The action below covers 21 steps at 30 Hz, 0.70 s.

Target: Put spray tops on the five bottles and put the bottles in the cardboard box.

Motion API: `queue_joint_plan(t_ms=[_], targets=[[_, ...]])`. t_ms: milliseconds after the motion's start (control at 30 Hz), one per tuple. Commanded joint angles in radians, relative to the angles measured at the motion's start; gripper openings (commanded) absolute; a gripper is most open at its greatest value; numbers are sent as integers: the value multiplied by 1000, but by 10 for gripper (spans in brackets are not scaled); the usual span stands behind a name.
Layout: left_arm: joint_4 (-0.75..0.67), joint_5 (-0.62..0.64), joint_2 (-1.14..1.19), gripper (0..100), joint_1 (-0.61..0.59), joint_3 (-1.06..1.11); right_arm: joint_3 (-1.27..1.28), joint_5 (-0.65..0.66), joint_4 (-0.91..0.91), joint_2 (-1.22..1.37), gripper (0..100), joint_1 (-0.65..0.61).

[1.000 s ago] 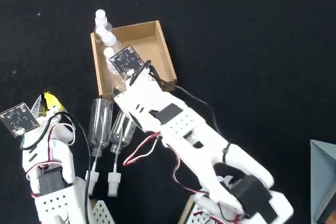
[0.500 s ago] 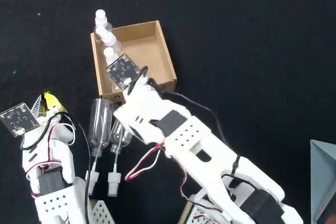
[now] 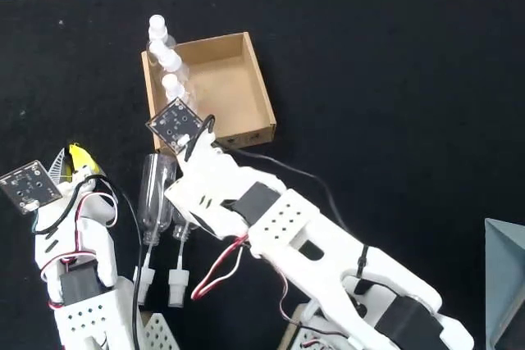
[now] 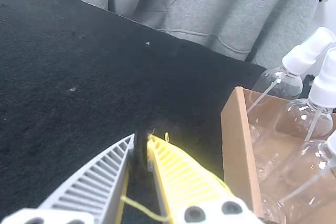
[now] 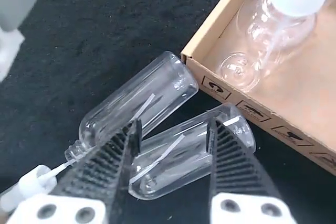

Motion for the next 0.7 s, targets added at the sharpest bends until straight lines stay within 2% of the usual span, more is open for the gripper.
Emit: queue_joint_plan(t_ms=[0, 100, 200, 400, 467, 667], targets=[[-12, -11, -8, 30, -8, 25, -61, -6, -49, 21, 152, -15], [-11, -11, -8, 30, -8, 25, -62, -3, -101, 90, 152, -14], [-11, -11, -8, 30, -8, 25, -64, 72, -126, 154, 152, -17], [-11, -11, -8, 30, -8, 25, -104, 137, -98, 225, 152, 20], [-11, -11, -8, 30, -8, 25, -124, 153, -55, 231, 152, 29], [-9, -40, -8, 30, -8, 25, -168, 328, 170, 234, 152, 37]])
